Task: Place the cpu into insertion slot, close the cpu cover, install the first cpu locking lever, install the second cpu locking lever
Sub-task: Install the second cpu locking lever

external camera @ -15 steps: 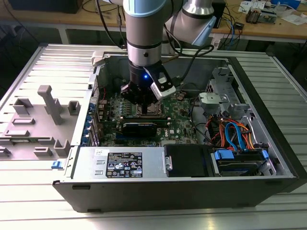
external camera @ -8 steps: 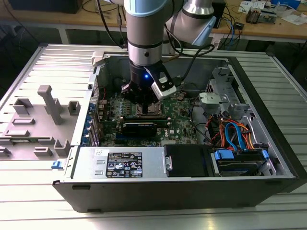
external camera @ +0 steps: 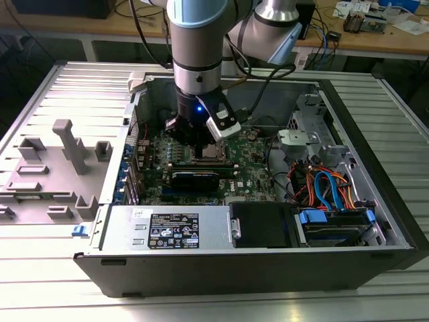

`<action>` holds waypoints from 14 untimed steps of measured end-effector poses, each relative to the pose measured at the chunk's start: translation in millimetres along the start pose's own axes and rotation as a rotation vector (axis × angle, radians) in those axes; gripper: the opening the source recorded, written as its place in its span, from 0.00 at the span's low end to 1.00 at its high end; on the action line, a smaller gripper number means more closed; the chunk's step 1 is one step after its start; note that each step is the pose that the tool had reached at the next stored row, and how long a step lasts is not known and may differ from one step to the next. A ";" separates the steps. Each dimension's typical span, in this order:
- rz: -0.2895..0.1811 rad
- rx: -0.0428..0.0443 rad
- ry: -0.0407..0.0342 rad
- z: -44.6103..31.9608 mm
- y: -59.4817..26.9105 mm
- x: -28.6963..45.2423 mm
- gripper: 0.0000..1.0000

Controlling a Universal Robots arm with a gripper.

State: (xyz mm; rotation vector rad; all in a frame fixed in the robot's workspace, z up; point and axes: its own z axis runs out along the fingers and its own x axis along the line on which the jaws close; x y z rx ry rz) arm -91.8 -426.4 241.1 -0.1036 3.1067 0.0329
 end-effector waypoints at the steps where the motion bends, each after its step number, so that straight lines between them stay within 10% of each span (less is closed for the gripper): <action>1: 0.000 -0.0012 -0.0001 1.3 0.0 0.5 0.11; 6: 0.001 -0.0465 -0.0032 5.9 -0.8 3.1 0.11; 14: 0.002 -0.0517 -0.0034 7.1 -5.6 3.7 0.11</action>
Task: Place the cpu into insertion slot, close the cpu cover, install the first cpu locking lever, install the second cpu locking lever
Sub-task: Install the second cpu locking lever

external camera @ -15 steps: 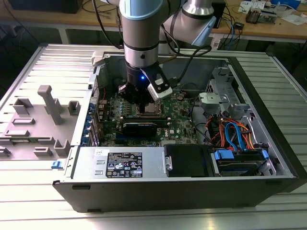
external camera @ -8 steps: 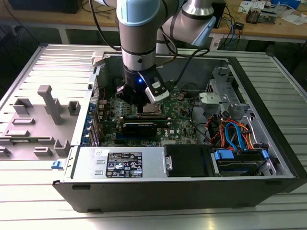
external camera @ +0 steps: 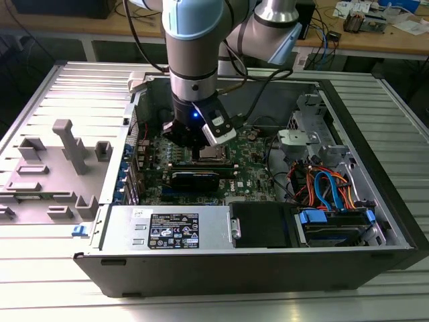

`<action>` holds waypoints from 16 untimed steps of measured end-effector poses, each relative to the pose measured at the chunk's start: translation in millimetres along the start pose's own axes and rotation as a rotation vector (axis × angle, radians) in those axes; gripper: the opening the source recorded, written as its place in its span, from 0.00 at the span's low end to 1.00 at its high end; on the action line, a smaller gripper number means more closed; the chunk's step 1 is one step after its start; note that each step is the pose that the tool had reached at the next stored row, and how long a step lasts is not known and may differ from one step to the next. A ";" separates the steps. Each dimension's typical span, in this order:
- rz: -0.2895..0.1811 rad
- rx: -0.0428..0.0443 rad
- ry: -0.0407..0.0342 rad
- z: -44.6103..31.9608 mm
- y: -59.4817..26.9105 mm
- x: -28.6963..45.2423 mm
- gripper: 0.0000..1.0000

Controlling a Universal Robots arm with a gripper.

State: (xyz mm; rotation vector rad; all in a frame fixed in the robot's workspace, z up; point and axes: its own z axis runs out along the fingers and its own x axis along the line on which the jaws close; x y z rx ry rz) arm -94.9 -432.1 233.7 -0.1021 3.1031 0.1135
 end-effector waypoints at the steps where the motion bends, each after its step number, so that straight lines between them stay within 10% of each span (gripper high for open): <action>1: 0.000 -0.0002 0.0000 -0.2 -2.0 0.1 0.11; 9: 0.001 -0.0183 -0.0012 6.9 -4.1 1.2 0.11; 16: 0.002 -0.0575 -0.0038 12.9 -5.8 7.9 0.11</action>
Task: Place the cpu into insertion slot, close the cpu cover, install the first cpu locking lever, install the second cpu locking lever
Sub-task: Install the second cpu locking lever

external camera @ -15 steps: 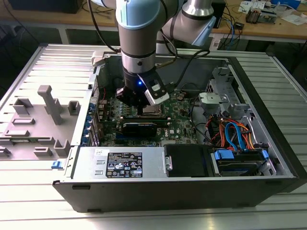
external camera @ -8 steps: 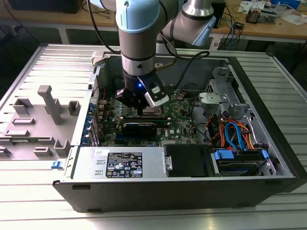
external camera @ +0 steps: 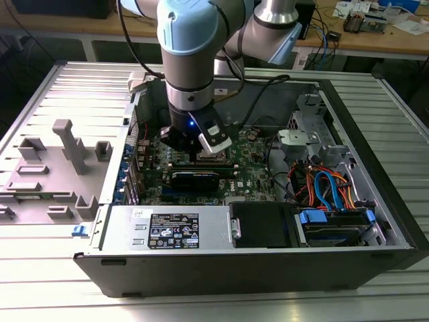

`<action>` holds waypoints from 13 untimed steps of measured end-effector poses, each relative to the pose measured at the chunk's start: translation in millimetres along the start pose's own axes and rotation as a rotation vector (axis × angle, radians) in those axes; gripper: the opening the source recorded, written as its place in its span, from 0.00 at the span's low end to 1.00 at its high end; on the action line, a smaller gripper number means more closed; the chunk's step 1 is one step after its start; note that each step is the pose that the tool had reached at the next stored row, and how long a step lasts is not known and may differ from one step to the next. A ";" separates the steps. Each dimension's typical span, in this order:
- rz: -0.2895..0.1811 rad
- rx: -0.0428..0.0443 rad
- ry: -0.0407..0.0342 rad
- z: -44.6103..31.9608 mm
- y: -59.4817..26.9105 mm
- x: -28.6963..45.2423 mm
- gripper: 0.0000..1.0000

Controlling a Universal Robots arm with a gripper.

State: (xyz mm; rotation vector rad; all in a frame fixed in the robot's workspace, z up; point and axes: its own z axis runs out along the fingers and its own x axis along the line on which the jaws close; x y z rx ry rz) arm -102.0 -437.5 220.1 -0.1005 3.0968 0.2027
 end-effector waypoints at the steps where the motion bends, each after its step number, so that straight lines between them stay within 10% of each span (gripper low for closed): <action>1: 0.000 -0.0017 -0.0002 1.1 -0.9 0.3 0.11; 13: 0.001 -0.0301 -0.0021 4.3 -7.6 1.6 0.11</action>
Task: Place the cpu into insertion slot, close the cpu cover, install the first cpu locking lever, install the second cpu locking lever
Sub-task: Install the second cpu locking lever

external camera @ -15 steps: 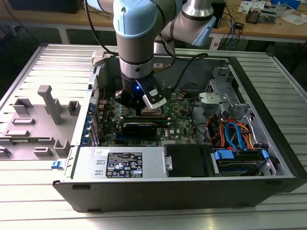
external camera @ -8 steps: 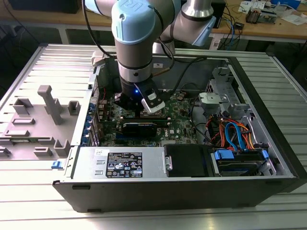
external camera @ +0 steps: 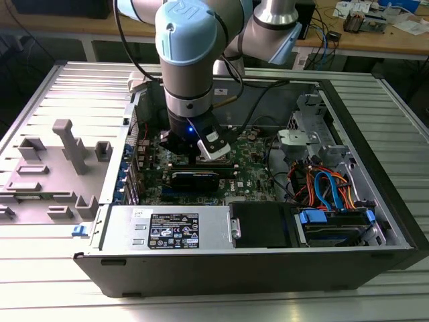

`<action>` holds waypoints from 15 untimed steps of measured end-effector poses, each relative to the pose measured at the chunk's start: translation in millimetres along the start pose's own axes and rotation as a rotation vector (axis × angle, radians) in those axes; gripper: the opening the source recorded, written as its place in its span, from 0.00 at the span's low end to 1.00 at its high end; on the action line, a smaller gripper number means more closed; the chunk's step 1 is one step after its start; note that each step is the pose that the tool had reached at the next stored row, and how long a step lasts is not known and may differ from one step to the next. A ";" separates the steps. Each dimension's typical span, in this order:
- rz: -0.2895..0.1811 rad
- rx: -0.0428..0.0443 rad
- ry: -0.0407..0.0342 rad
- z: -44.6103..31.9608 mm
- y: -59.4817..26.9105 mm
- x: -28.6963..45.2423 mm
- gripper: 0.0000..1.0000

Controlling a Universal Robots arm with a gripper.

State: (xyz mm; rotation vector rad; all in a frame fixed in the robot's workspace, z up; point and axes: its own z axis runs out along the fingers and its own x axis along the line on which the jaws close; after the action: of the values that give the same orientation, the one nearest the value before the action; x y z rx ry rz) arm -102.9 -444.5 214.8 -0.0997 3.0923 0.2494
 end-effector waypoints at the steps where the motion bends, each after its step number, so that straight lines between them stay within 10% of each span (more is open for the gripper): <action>1: 0.000 -0.0025 -0.0001 0.2 -0.1 0.5 0.11; 15: 0.001 -0.0258 -0.0017 7.9 -3.9 4.8 0.11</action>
State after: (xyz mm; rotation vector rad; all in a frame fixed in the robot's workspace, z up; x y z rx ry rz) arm -107.2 -447.4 206.3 -0.0989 3.0881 0.2893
